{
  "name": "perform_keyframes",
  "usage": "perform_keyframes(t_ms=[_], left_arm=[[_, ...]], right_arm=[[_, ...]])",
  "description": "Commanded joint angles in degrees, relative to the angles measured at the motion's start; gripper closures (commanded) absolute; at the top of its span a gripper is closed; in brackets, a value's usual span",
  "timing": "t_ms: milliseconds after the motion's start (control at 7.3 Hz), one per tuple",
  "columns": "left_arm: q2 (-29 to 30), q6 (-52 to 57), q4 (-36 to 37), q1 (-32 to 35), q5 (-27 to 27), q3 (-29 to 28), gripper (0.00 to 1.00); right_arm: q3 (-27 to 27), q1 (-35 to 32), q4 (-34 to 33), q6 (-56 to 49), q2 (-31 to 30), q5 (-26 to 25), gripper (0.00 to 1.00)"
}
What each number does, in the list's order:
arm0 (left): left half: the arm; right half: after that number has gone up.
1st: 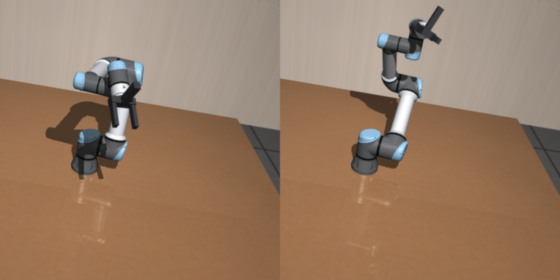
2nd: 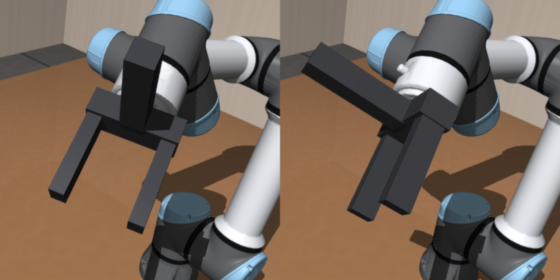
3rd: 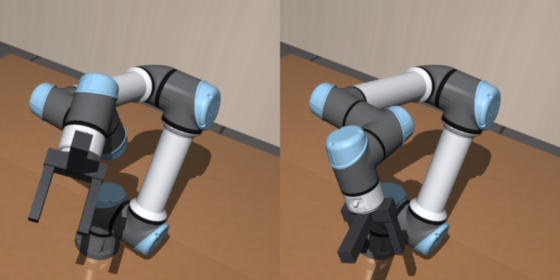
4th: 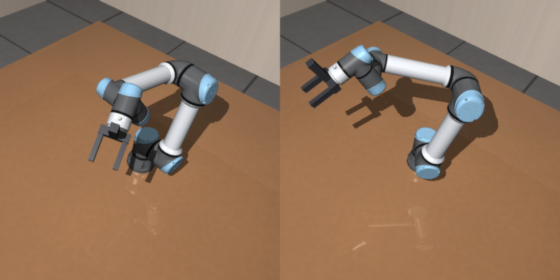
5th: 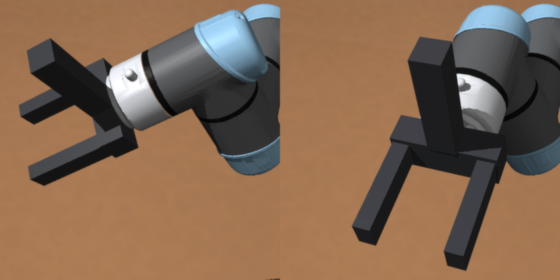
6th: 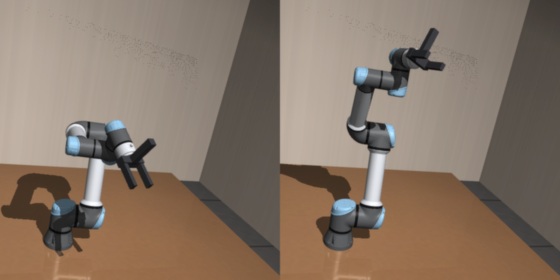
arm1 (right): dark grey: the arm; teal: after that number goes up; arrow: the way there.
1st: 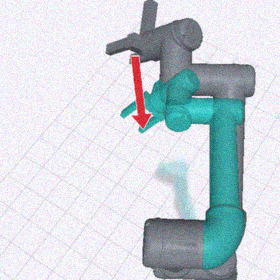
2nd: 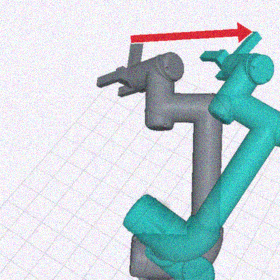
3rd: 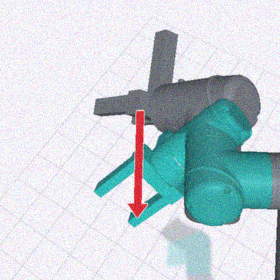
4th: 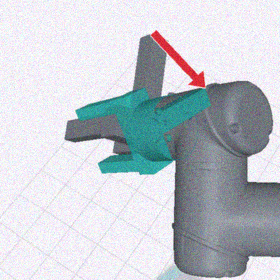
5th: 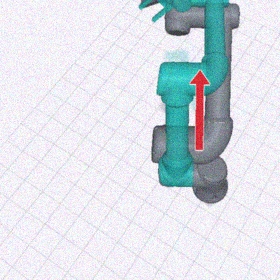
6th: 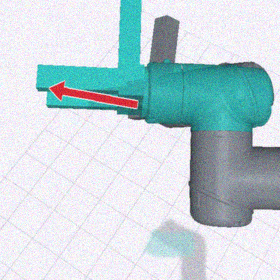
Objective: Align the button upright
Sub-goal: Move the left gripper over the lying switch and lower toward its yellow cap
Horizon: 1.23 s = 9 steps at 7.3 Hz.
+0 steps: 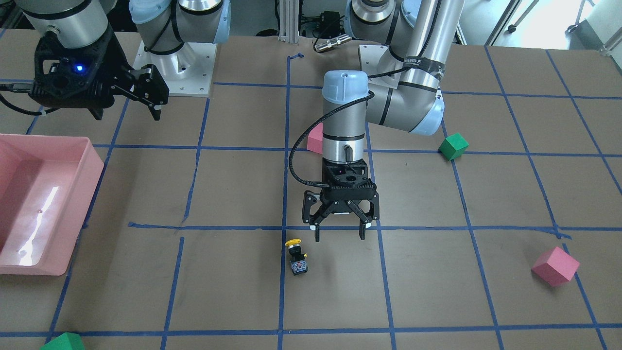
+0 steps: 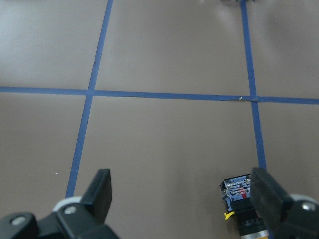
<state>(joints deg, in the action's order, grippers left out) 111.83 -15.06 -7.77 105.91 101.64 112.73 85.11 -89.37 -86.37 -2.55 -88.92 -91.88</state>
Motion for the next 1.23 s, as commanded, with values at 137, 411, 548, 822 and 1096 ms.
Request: perform_keyframes(t_ms=[137, 411, 548, 822, 1096], left_arm=[[0.3, -0.5, -0.1, 0.0, -0.5, 2.1, 0.0], [1.4, -10.7, 0.2, 1.0, -0.1, 1.8, 0.0], [1.4, -11.6, 0.8, 2.4, 0.3, 1.2, 0.0], [4.3, -21.3, 1.2, 4.3, 1.5, -1.4, 0.0], [9.3, -23.5, 2.6, 8.5, 6.8, -3.8, 0.0]], right_arm=[[0.3, 0.0, -4.6, 1.1, 0.5, -0.2, 0.0], [0.4, 0.0, -4.5, 1.1, 1.1, -0.8, 0.0], [0.4, 0.0, -3.9, 1.1, 1.1, -0.8, 0.0], [0.5, -2.4, -3.8, 1.2, 1.0, -0.9, 0.0], [0.8, -4.3, -4.2, 1.1, 1.5, -1.1, 0.0]])
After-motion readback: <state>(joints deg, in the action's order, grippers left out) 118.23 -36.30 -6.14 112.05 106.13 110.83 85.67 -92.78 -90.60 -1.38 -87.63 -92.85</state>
